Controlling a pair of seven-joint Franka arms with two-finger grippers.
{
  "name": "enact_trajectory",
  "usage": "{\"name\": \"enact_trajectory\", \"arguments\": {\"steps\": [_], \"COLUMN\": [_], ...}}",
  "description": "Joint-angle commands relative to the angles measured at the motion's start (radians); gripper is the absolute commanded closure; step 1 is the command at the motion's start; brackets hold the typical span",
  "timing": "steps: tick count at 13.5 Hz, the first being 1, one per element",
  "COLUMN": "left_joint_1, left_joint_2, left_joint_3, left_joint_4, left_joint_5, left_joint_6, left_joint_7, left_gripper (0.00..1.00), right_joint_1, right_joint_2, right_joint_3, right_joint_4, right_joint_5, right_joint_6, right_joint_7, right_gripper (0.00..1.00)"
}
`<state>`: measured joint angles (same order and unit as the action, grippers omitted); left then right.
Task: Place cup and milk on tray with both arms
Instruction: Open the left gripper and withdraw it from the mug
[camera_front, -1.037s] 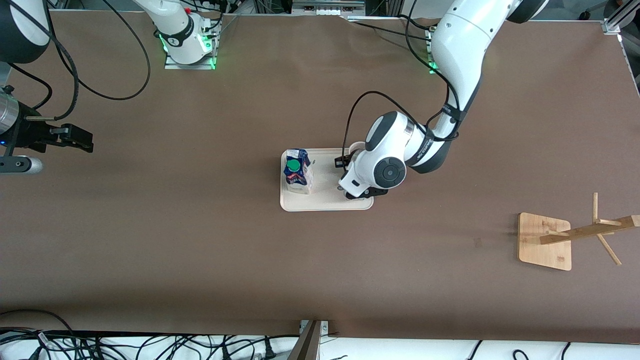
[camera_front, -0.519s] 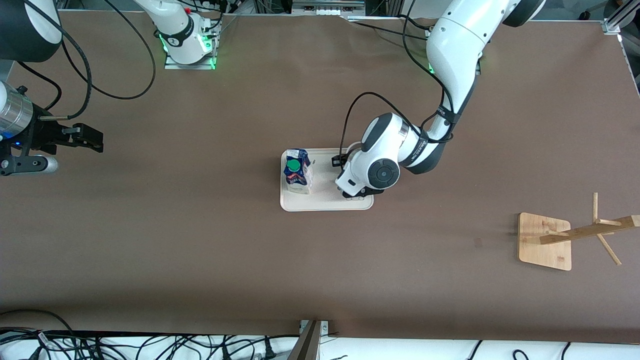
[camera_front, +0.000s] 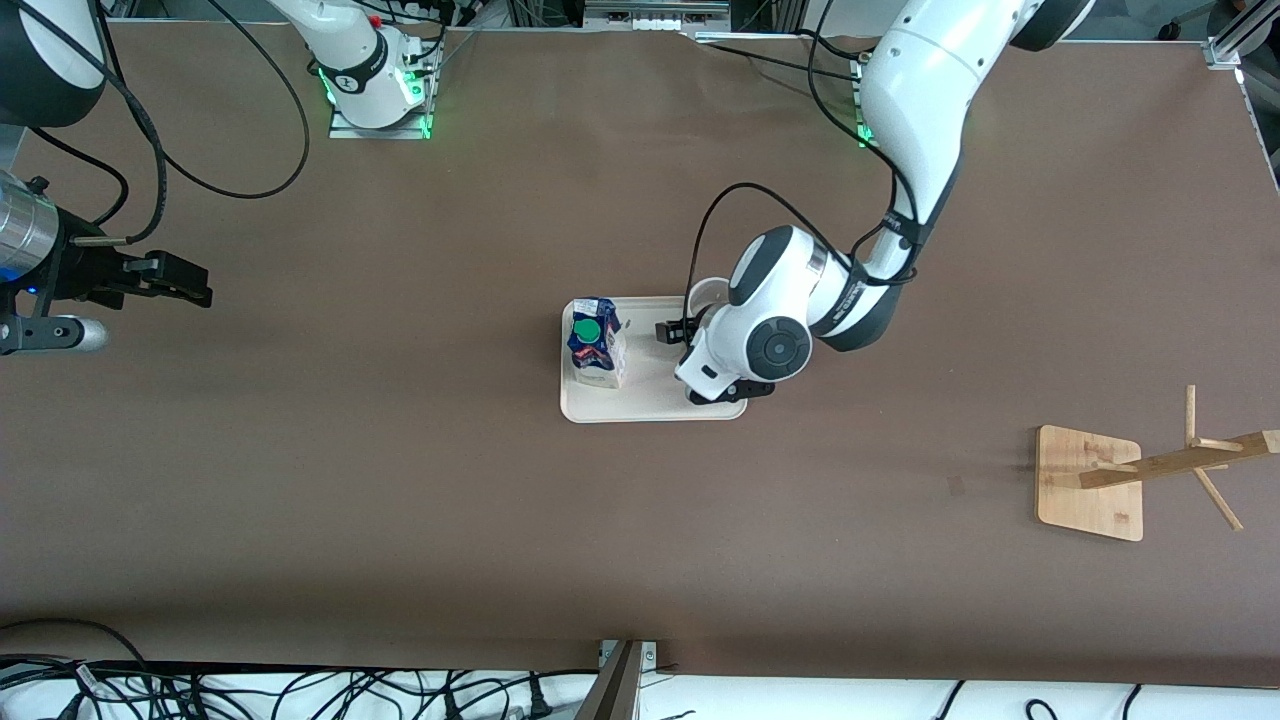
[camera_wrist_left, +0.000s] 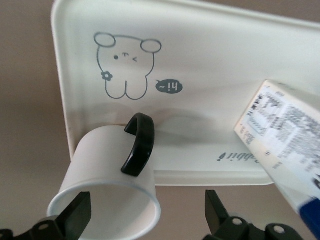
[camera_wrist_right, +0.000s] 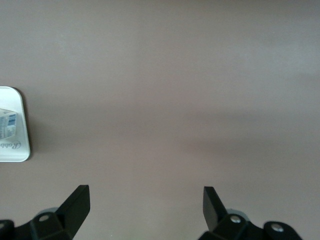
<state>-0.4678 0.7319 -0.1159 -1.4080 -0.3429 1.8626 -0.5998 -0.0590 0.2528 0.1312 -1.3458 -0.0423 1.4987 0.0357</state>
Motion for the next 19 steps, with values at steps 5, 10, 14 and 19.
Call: {"name": "enact_trajectory", "arguments": {"steps": [5, 10, 14, 19], "left_joint_1": [0.018, 0.174, 0.328, 0.425], "left_joint_2": [-0.287, -0.462, -0.566, -0.776], "left_joint_3": [0.064, 0.064, 0.064, 0.064], "left_joint_4": [-0.008, -0.008, -0.043, -0.300], "left_joint_5": [0.345, 0.407, 0.406, 0.397], "left_joint_6": [-0.137, -0.275, -0.283, -0.141], "left_joint_7": [0.009, 0.341, 0.561, 0.546], "left_gripper": [0.00, 0.00, 0.00, 0.00], "right_joint_1": [-0.019, -0.021, -0.021, -0.018], "right_joint_2": [0.002, 0.002, -0.003, -0.001], "right_joint_3": [0.019, -0.004, -0.028, -0.045], "right_joint_4": [0.002, 0.002, 0.008, 0.008], "right_joint_5": [0.007, -0.002, 0.001, -0.001], "right_joint_6": [0.006, 0.003, -0.001, 0.000], "right_joint_7": [0.033, 0.033, 0.030, 0.026], "right_gripper": [0.00, 0.00, 0.00, 0.00]}}
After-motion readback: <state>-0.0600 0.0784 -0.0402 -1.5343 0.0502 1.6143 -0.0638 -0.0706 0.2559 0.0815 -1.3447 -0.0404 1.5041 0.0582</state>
